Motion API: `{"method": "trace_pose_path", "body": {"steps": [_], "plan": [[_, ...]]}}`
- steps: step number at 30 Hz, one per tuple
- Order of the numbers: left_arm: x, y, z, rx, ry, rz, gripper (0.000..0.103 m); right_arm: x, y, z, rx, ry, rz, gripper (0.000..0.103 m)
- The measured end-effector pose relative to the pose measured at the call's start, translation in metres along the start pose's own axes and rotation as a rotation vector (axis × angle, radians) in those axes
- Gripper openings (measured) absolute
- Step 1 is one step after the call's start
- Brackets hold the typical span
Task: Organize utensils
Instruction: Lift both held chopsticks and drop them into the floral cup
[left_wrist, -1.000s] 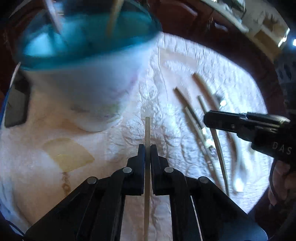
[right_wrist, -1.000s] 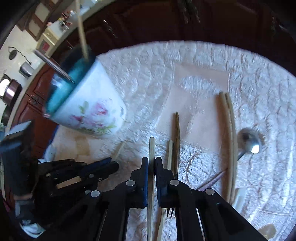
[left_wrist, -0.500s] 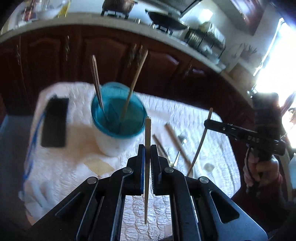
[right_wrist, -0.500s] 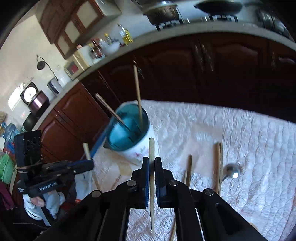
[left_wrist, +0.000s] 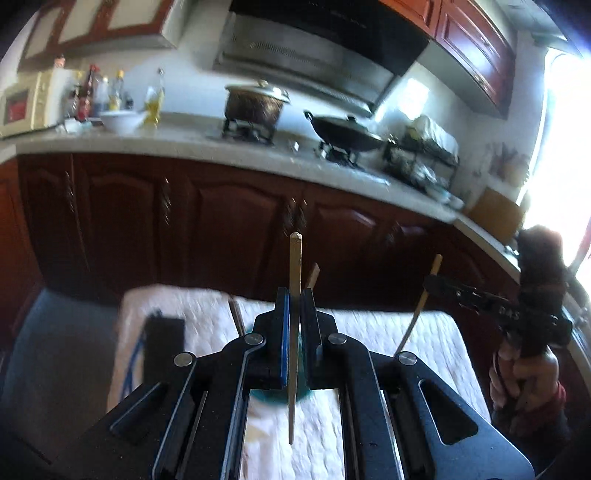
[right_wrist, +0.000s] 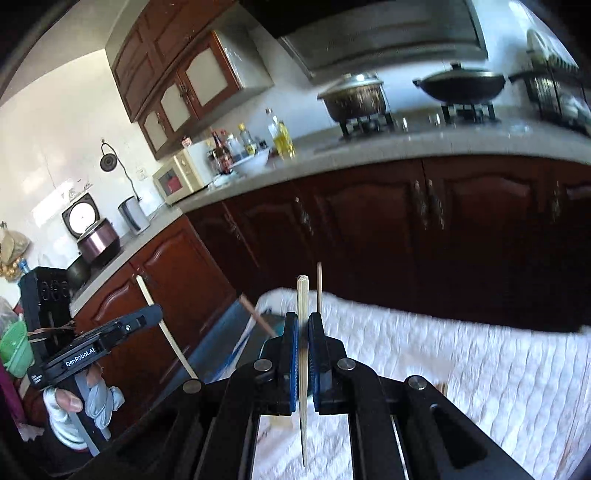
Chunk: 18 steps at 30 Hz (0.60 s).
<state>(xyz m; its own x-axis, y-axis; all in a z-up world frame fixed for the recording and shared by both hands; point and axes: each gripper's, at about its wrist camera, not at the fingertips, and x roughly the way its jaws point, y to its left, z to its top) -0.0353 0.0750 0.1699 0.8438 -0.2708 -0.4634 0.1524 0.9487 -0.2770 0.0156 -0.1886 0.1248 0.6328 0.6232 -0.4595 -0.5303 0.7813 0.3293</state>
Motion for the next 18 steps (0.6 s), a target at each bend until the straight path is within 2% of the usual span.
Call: {"method": "trace_pose_path", "body": {"steps": [4,9,11,18], "plan": [[0.018,0.005,0.015,0.015,-0.067,0.074,0.004,0.01,0.007,0.023,0.002,-0.048,-0.005,0.005],[0.049,0.012,0.019,0.005,-0.086,0.118,0.004,0.031,0.016,0.042,-0.025,-0.11,-0.053,0.005],[0.06,0.012,0.014,0.019,-0.093,0.163,0.004,0.042,0.017,0.043,-0.037,-0.124,-0.075,0.005],[0.091,0.016,-0.018,0.031,-0.063,0.224,0.005,0.095,0.003,0.024,-0.011,-0.072,-0.112,0.005]]}}
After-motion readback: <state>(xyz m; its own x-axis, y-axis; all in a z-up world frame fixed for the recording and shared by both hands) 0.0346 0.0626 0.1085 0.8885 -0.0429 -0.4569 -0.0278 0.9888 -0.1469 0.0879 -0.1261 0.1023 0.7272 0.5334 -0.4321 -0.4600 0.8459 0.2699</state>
